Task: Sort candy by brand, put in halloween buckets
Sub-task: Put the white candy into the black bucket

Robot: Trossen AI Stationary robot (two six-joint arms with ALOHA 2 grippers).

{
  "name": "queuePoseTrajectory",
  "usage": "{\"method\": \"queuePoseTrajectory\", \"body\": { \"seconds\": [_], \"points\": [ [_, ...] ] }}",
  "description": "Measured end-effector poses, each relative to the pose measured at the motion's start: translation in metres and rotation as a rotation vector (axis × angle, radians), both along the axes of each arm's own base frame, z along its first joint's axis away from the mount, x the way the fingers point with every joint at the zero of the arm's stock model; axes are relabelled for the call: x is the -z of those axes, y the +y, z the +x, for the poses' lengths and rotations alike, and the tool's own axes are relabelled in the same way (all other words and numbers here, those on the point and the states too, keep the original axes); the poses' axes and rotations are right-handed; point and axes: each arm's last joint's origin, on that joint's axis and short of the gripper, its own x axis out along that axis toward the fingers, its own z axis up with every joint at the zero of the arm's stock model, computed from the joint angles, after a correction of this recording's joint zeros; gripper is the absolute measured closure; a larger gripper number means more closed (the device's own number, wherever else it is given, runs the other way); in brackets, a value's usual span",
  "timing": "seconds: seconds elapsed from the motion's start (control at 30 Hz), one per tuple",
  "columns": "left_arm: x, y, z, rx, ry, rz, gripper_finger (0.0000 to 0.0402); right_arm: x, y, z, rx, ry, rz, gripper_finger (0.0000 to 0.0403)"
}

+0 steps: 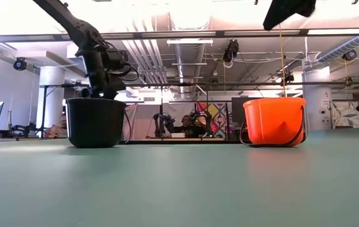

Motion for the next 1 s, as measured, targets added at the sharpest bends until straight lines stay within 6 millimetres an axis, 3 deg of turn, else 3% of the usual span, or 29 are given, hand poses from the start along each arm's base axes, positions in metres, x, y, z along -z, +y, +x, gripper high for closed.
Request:
{"method": "queuePoseTrajectory", "body": {
  "seconds": [0.13,0.3,0.4,0.47,0.6,0.8,1.0],
  "points": [
    [-0.020,-0.012,-0.001,0.070,-0.069,-0.069,0.0219,0.024,0.001,-0.004,0.149,0.091,0.166,0.0364],
    [-0.064,-0.035,0.000,0.158,-0.190,-0.137,0.0226,0.075,0.005,-0.015,0.347,0.281,0.414,0.0364],
    [-0.088,-0.059,0.010,0.282,-0.340,-0.122,0.0235,0.105,0.004,-0.027,0.451,0.403,0.463,0.0364],
    [-0.092,-0.077,0.025,0.396,-0.425,-0.124,0.0241,0.121,0.002,-0.035,0.503,0.471,0.476,0.0365],
    [-0.073,-0.113,0.060,0.555,-0.436,-0.109,0.0248,0.146,-0.001,-0.051,0.557,0.591,0.481,0.0365],
    [-0.019,-0.166,0.107,0.633,-0.456,-0.094,0.0249,0.163,0.000,-0.055,0.553,0.712,0.512,0.0365],
    [0.043,-0.207,0.123,0.658,-0.493,-0.163,0.0249,0.176,0.003,-0.049,0.563,0.767,0.507,0.0365]
  ]
}}
